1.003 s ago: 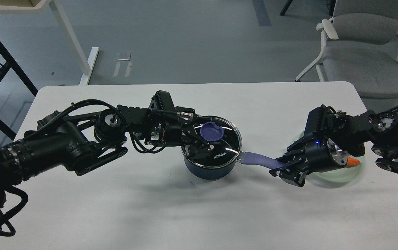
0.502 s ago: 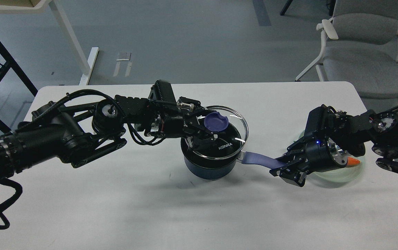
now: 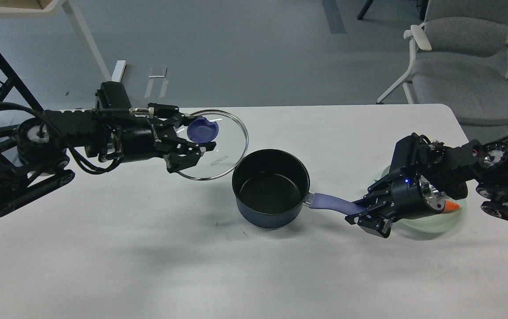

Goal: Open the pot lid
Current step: 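Carry the glass lid away from the pot and lower it onto the table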

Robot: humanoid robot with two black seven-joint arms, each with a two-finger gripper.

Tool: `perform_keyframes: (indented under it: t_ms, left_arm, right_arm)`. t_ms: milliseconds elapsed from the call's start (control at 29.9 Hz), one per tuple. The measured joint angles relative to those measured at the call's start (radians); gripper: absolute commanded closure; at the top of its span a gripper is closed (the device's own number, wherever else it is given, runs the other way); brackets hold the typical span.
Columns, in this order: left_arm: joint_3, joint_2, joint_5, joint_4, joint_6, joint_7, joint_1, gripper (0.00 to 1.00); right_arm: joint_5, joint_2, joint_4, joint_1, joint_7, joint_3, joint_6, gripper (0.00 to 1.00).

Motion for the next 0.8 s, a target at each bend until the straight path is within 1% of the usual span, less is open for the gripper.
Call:
perform_keyframes:
  t_ms: [167,368,535,803]
  left_arm:
    - [0.002,0.098,-0.019,0.015,0.088,0.000,0.141,0.58]
    - [0.002,0.123,-0.019,0.098,0.197,0.000,0.270,0.58]
    - [0.002,0.118,-0.020,0.142,0.227,0.000,0.314,0.57]
    - [0.001,0.094,-0.019,0.209,0.238,0.000,0.337,0.55]
  right_arm:
    - [0.000,0.001,0.000,0.002,0.000,0.000,0.000,0.73]
    - [0.000,0.001,0.000,0.005,0.000,0.000,0.000,0.73]
    - [0.000,0.001,0.000,0.005,0.000,0.000,0.000,0.73]
    - [0.000,0.002,0.000,0.006,0.000,0.000,0.000,0.73]
